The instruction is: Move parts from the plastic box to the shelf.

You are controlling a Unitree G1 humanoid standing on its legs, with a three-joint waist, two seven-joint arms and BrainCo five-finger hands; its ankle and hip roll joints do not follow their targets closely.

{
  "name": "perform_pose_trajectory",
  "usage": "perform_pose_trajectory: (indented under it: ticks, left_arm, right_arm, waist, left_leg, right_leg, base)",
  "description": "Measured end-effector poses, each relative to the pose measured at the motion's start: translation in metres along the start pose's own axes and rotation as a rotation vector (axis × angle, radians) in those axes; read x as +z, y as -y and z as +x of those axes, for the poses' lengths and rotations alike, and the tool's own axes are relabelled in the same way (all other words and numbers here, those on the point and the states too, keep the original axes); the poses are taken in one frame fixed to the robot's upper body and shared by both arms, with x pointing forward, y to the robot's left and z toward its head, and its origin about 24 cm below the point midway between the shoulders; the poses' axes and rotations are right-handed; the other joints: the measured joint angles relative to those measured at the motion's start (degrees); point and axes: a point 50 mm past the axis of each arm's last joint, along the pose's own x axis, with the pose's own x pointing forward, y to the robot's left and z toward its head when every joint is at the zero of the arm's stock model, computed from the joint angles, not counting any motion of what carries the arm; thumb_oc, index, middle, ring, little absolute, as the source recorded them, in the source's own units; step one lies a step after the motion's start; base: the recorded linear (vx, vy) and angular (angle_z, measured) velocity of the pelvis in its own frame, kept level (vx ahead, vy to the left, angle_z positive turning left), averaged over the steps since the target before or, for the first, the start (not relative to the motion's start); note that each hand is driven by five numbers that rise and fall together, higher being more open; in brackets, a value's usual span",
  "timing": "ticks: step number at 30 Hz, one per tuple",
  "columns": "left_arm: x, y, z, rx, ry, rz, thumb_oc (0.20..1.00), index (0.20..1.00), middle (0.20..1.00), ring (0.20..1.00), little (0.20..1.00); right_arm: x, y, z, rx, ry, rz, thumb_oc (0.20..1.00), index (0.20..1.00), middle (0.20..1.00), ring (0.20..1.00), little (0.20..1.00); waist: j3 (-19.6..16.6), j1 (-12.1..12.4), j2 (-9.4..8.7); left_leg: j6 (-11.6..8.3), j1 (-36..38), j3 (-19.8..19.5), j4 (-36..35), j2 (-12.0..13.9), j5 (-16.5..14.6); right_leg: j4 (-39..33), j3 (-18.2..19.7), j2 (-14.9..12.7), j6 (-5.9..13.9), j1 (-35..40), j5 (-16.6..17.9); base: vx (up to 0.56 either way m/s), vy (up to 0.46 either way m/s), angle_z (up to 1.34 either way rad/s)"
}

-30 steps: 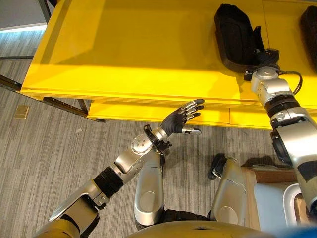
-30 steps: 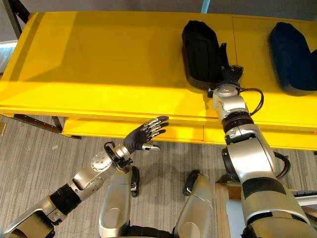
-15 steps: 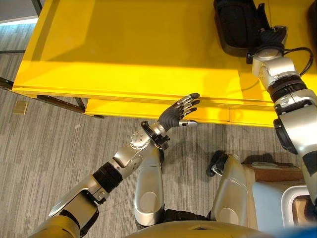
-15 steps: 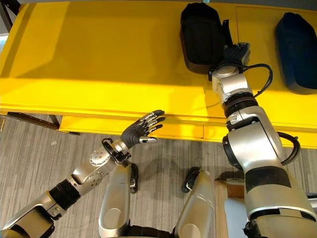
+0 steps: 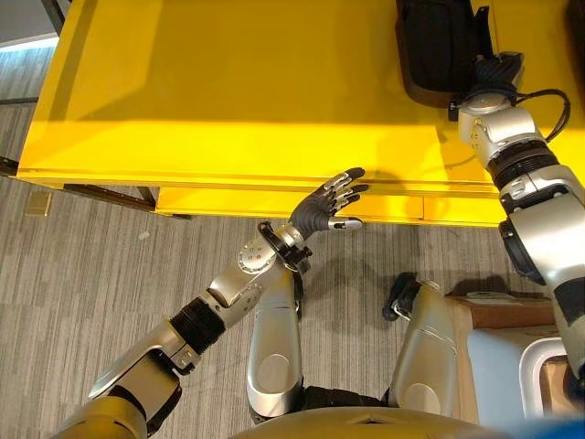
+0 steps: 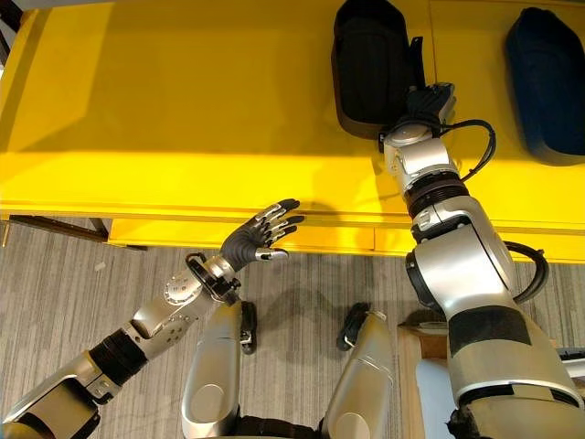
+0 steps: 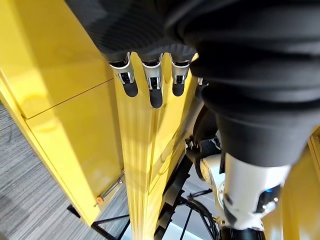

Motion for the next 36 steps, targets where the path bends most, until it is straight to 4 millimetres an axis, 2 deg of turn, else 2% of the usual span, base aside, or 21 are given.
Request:
perform_pose_trajectory:
  ticks: [13,17,29,36]
  left_arm:
    - [0.006,-0.008,-0.001,0.014,0.009,0.027,1.0,1.0,1.0,1.0,1.0]
    - [0.006,-0.008,-0.001,0.015,0.013,0.027,1.0,1.0,1.0,1.0,1.0]
    - [0.009,-0.008,-0.002,0.019,0.044,0.038,1.0,1.0,1.0,1.0,1.0]
    - [0.01,-0.009,-0.003,0.024,0.052,0.07,1.0,1.0,1.0,1.0,1.0]
  right_arm:
    - [-0.005,-0.003,-0.002,-0.014,-0.025,0.004,0.2,0.2,0.2,0.2,0.2]
    - [-0.021,-0.007,-0.003,0.005,-0.047,-0.022,0.2,0.2,0.2,0.2,0.2]
    - [-0.026,-0.01,-0.006,0.04,-0.007,0.0,0.2,0.2,0.2,0.2,0.2]
    - [-0.032,-0.011,-0.008,0.022,0.058,-0.086,0.2,0.2,0.2,0.2,0.2]
  waist:
    - [-0.01,-0.02,0.02]
    - [-0.02,-0.01,0.04]
    - [-0.04,-0.89,0.07]
    - [-0.03,-0.98,0.11]
  left_leg:
    - [-0.33,0.92,0.19,-3.39,-0.17,1.71]
    - [-0.36,2.48,0.34,-4.52,-0.27,1.91]
    - [-0.72,3.78,0.87,-6.01,-0.13,2.16]
    - [-0.95,4.33,0.95,-6.87,-0.14,2.53]
  right_leg:
    - [-3.16,-1.1,0.34,-0.33,1.16,1.32]
    - [-4.2,-1.29,0.48,-0.16,2.79,1.42]
    - [-5.02,-1.21,0.86,-0.11,3.47,1.48]
    - [-5.02,-1.29,0.9,-0.28,3.76,1.36]
  base:
    - [-0.04,-0.002,0.01]
    - [0.0,0.0,0.0]
    - [-0.01,-0.004,-0.01]
    - [0.0,0.0,0.0]
